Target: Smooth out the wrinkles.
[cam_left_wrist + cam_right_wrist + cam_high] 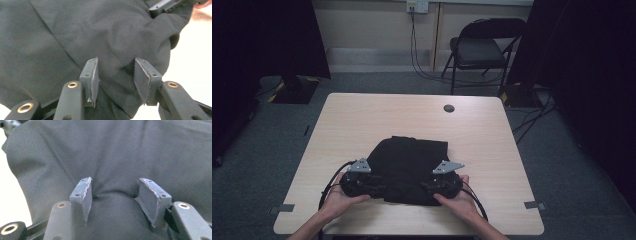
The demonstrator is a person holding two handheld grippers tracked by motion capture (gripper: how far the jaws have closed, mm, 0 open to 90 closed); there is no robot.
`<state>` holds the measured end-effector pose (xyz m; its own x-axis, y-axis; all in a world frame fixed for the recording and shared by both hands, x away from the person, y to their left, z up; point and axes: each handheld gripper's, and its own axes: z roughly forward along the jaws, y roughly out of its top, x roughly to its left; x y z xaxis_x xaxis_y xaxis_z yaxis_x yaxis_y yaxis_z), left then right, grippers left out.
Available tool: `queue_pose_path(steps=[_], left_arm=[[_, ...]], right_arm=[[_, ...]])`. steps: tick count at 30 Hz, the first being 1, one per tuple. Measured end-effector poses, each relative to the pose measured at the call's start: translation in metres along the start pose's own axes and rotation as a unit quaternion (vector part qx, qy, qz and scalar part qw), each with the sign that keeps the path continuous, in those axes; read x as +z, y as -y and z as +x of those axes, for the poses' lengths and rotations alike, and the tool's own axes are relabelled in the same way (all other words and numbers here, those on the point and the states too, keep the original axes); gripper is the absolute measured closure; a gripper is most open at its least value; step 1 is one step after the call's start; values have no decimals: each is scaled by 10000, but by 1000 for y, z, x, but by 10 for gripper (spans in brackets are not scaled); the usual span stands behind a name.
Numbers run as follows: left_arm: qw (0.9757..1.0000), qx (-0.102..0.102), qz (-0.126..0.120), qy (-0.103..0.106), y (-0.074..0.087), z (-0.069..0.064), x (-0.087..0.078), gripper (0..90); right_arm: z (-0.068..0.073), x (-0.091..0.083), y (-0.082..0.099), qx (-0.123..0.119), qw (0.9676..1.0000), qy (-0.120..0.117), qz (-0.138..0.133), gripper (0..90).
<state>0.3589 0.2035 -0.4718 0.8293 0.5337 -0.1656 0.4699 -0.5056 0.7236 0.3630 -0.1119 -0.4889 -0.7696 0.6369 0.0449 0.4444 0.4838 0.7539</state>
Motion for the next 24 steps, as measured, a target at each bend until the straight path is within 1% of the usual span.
queue_pose_path(steps=[2, 5, 7, 8, 10, 12, 14, 15, 17, 18, 19, 20, 21, 22, 23, 24], left_arm=[[9999, 101, 8, 92, 0, -2, 1, 573], [9998, 99, 7, 195, -1, -4, 3, 593], [9997, 125, 15, 214, -2, -7, 4, 605], [9997, 125, 15, 214, -2, -7, 4, 610], [9994, 185, 45, 281, -3, -11, 5, 628], [9992, 174, 16, 363, -3, -14, 3, 633], [9992, 177, 26, 361, -4, -16, 3, 634], [9993, 213, 28, 306, -4, -17, 1, 631], [9994, 198, 2, 288, -5, -16, 0, 612], [9994, 151, -49, 292, -5, -16, -1, 612], [9991, -65, -173, 379, -7, -14, -6, 589], [9986, -186, -295, 404, -8, -14, -8, 578], [9985, -188, -358, 373, -10, -16, -9, 574], [9990, -90, -355, 270, -13, -18, -9, 579], [9993, 51, -328, 167, -17, -20, -9, 580], [9993, 51, -328, 167, -17, -20, -9, 580]], right_arm=[[5, -5, 3, -21, 10000, -30, 47, 443], [9, -14, 8, -12, 9999, -108, 133, 443], [13, -20, 11, -19, 9998, -129, 171, 443], [13, -20, 11, -19, 9998, -129, 171, 443], [19, -25, 15, -29, 9995, -192, 229, 443], [24, -28, 17, -17, 9993, -219, 304, 443], [28, -30, 18, -28, 9992, -247, 322, 442], [29, -31, 17, -39, 9992, -248, 310, 437], [27, -33, 14, -13, 9994, -262, 219, 378], [27, -33, 14, -13, 9994, -262, 219, 378], [21, -37, 9, 70, 9996, -273, 38, 368], [18, -40, 7, 60, 9997, -212, -62, 368], [14, -43, 4, 85, 9997, -157, -158, 367], [10, -45, 2, 149, 9995, -127, -259, 368], [6, -47, 1, 199, 9992, -60, -333, 367], [1, -48, -1, 221, 9991, 8, -369, 365]])
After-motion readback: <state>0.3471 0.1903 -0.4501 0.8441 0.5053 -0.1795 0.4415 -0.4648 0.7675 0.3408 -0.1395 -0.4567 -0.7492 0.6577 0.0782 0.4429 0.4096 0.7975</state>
